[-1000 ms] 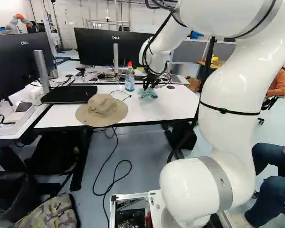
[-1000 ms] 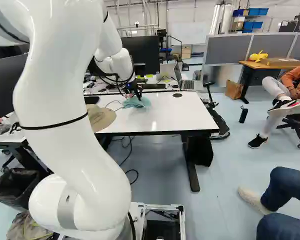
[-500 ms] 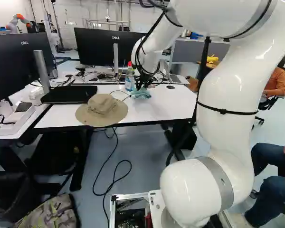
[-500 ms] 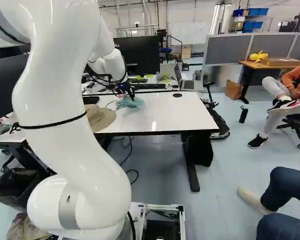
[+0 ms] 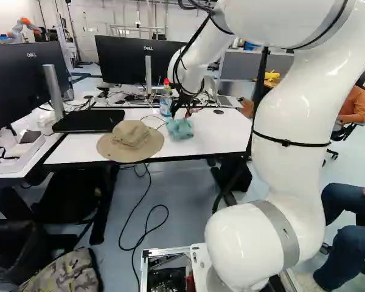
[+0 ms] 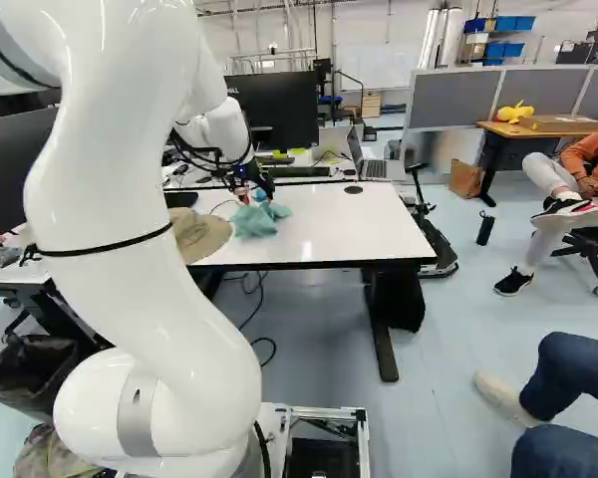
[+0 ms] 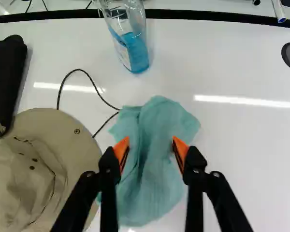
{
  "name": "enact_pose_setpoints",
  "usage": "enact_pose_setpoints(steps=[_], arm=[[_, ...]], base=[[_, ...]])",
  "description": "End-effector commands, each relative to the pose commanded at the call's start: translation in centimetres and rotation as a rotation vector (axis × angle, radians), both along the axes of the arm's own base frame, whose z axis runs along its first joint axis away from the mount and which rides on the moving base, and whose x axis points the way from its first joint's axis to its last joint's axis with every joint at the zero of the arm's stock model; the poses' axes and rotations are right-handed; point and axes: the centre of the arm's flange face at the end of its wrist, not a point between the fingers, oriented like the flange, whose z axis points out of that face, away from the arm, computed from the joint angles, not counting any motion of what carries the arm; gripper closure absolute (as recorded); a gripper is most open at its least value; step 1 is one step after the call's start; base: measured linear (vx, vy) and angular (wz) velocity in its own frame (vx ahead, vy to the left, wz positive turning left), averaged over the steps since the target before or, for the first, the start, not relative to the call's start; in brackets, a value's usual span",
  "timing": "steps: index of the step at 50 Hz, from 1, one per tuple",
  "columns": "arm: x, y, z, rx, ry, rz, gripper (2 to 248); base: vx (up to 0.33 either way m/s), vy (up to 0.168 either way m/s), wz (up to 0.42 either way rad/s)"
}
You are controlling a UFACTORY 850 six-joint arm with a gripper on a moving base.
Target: Clean the table with the green towel
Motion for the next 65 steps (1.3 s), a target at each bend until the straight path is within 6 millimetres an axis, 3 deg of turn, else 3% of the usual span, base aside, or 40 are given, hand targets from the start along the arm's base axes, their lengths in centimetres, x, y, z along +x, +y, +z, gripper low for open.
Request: enact_pose_setpoints(steps=[4,5,9,10,14,15,40,65], arm=[[0.0,0.0,0.0,0.000,0.000,0.000,106],[0.0,0.0,0.0,0.000,0.000,0.000,71],[0.0,0.0,0.0,0.000,0.000,0.000,71],[0.0,0.0,0.0,0.000,0.000,0.000,33],[0.0,0.0,0.0,0.000,0.000,0.000,33],[0.0,0.0,0.0,0.000,0.000,0.000,4],[-0.7,-0.3,-0.4,0.001,-0.023,-0.004,3],[-2.8,-1.2,-1.4,0.005,-0.088,-0.016,3]], base=[[0.000,0.000,0.000],[0.000,0.000,0.000],[0.000,0.000,0.000],[0.000,0.000,0.000],[0.000,0.000,0.000],[0.000,0.000,0.000],[0.000,0.000,0.000],[0.000,0.000,0.000]])
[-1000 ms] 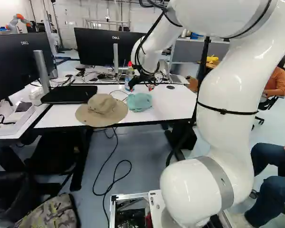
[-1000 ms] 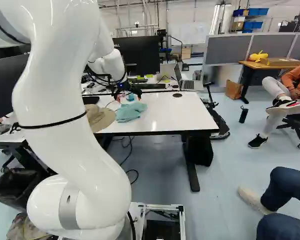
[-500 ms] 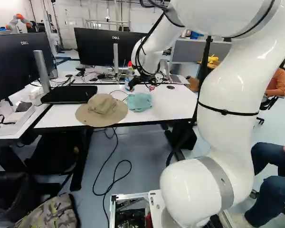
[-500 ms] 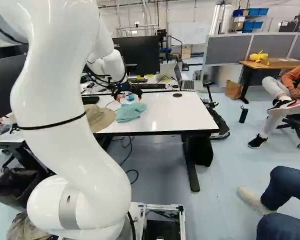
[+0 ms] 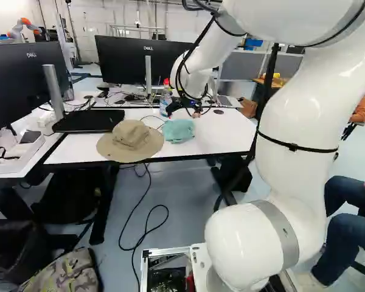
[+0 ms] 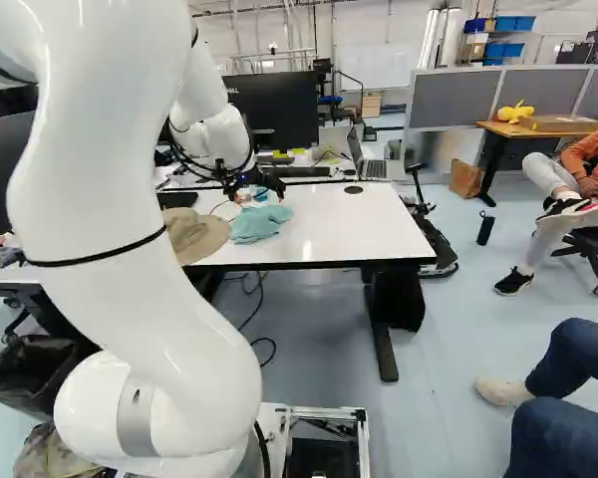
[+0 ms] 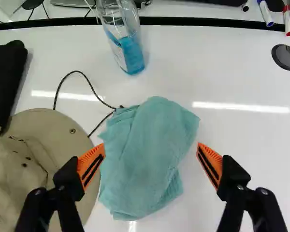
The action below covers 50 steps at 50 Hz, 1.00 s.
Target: Clean the table with the green towel
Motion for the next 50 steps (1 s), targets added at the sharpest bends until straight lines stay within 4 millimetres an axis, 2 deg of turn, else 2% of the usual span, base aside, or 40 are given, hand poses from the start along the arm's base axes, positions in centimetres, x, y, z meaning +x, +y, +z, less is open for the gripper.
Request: enact_pose_setpoints(steps=[26,50], arm=[[-3.8,-1.4,-1.9,0.005,-0.112,-0.019,3],[-9.3,-3.0,-4.4,0.010,-0.255,-0.042,3]], base=[[0.000,0.000,0.000],[0.000,0.000,0.000]])
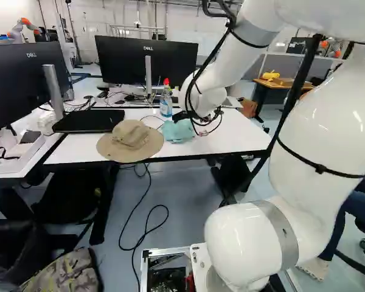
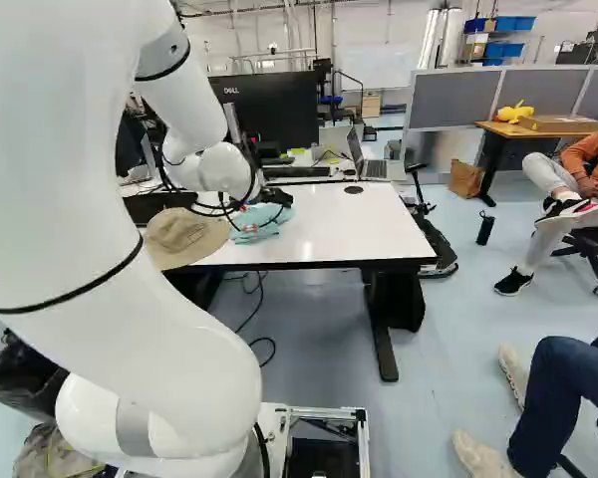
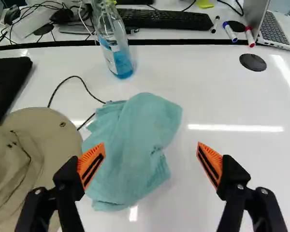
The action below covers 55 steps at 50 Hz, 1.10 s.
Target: Clean the table with the green towel
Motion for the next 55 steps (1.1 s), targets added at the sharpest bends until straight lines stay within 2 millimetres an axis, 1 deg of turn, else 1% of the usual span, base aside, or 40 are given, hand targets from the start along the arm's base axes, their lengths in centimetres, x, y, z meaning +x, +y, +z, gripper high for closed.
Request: enact_pose_setpoints(steps=[26,41,55], arm=[[-6.9,-1.5,-3.0,0.002,-0.165,-0.025,3],[-10.1,-2.0,-4.3,0.003,-0.236,-0.035,3],[-12.6,-2.4,-5.3,0.003,-0.290,-0.042,3]], base=[[0.000,0.000,0.000],[0.000,0.000,0.000],[0.000,0.000,0.000]])
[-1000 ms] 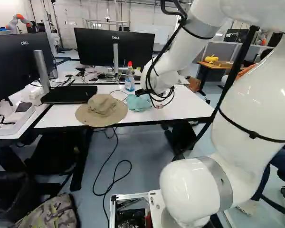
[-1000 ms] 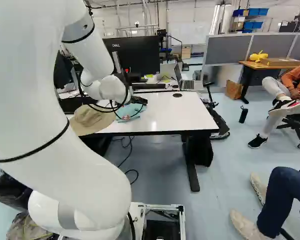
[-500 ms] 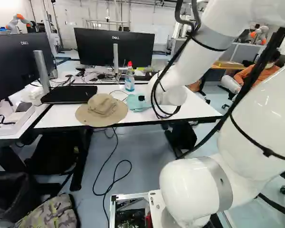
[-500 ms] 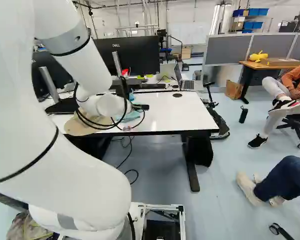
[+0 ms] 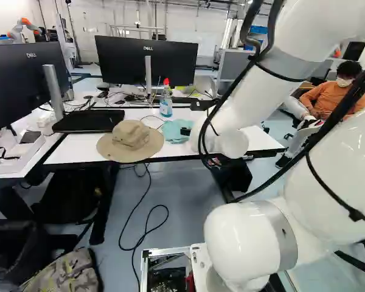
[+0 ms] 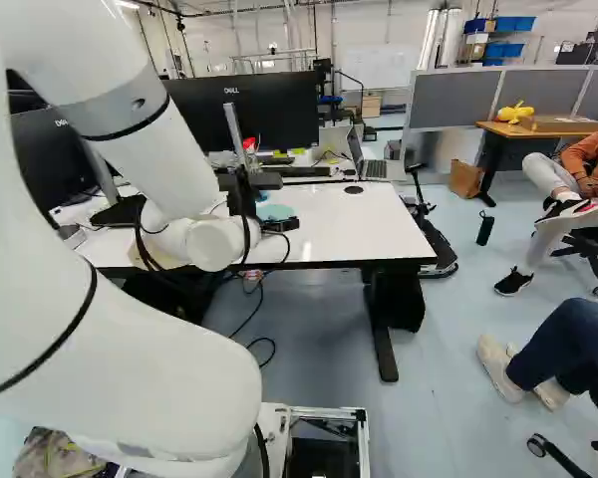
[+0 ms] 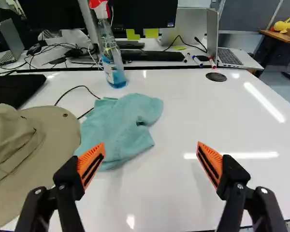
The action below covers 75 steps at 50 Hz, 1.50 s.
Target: Clean the table with the green towel
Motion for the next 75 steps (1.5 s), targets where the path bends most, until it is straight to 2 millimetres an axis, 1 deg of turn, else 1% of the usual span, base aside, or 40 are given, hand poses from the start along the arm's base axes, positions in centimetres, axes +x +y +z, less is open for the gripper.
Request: enact_pose_setpoints(steps=[17,34,47,75], arm=[[-2.3,-0.3,-0.9,0.000,-0.048,-0.007,3],[-3.6,-0.4,-1.5,-0.001,-0.077,-0.011,3],[-4.0,-0.4,-1.6,-0.001,-0.086,-0.012,3],[-4.1,-0.4,-1.6,-0.001,-0.086,-0.012,3]], base=[[0.000,0.000,0.000],[0.000,0.000,0.000],[0.000,0.000,0.000],[0.000,0.000,0.000]])
